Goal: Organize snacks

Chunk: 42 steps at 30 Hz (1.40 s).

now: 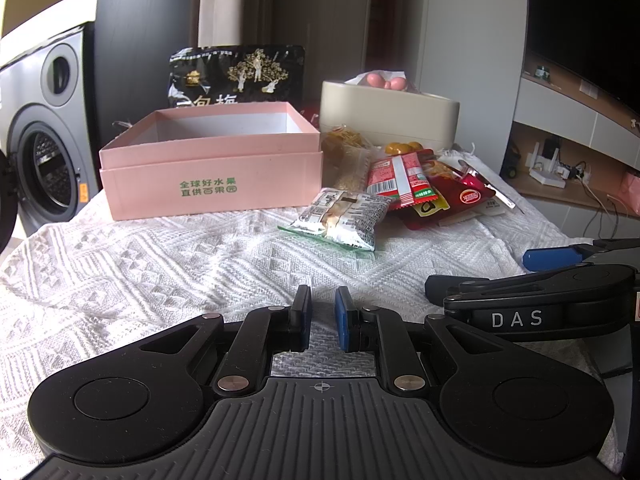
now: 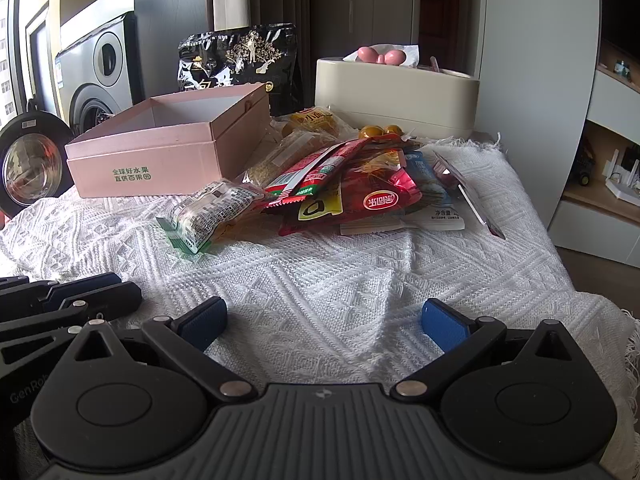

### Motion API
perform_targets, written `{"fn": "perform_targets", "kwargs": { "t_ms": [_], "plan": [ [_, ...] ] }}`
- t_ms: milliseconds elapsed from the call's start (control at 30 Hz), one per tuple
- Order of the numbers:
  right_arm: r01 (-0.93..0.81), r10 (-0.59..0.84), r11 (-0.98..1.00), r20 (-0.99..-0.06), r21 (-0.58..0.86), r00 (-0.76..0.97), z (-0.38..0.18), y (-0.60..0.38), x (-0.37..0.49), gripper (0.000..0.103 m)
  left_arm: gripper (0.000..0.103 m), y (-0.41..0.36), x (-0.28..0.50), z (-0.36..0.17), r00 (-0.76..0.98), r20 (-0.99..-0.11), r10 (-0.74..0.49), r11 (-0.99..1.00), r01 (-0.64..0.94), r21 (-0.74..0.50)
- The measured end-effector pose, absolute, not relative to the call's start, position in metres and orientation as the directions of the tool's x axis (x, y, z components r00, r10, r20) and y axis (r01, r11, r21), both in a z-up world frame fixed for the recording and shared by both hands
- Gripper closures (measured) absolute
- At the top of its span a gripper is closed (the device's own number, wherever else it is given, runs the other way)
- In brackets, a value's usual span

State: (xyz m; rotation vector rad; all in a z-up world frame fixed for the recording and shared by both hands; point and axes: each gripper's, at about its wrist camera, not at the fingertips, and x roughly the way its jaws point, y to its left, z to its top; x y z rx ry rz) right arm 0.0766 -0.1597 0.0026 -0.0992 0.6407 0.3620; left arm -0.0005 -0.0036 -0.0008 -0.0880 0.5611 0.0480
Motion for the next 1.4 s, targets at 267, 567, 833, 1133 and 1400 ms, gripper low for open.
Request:
{"fn": "perform_targets", "kwargs": {
  "t_ms": [267, 567, 833, 1133, 1400],
  "plan": [
    [-0.377, 0.300, 0.926, -0.589, -0.009, 0.750, 0.005, -0.159, 0.074, 0.000, 0.087, 0.004, 0.011, 0.010, 0.799, -0.601, -0.010, 0.996, -0.045, -0.075],
    [-0.550, 0.493, 0.822, -0.670, 0.148, 0.555, 0.022, -0.154, 0.095, 0.000, 0.087, 0.051, 0.058, 0.035, 0.660, -0.726, -0.194, 0.964, -0.011, -0.267],
    [-0.613, 0.424, 0.788, -0.772, 0.057, 0.474, 0.027, -0.138, 0.108, 0.000, 0.086, 0.028, 0.092, 0.062, 0.709, -0.659, -0.250, 0.965, 0.238, -0.110],
    [-0.652, 0.446, 0.755, -0.777, 0.060, 0.445, 0.031, -0.143, 0.115, 0.008, 0.079, -0.018, 0.108, 0.034, 0.699, -0.691, -0.187, 0.912, 0.385, 0.143],
    [-0.420, 0.294, 0.907, -0.682, -0.022, 0.670, 0.028, -0.191, 0.140, 0.009, 0.065, -0.012, 0.123, 0.034, 0.624, -0.727, -0.287, 0.908, 0.418, 0.000]
  ]
}}
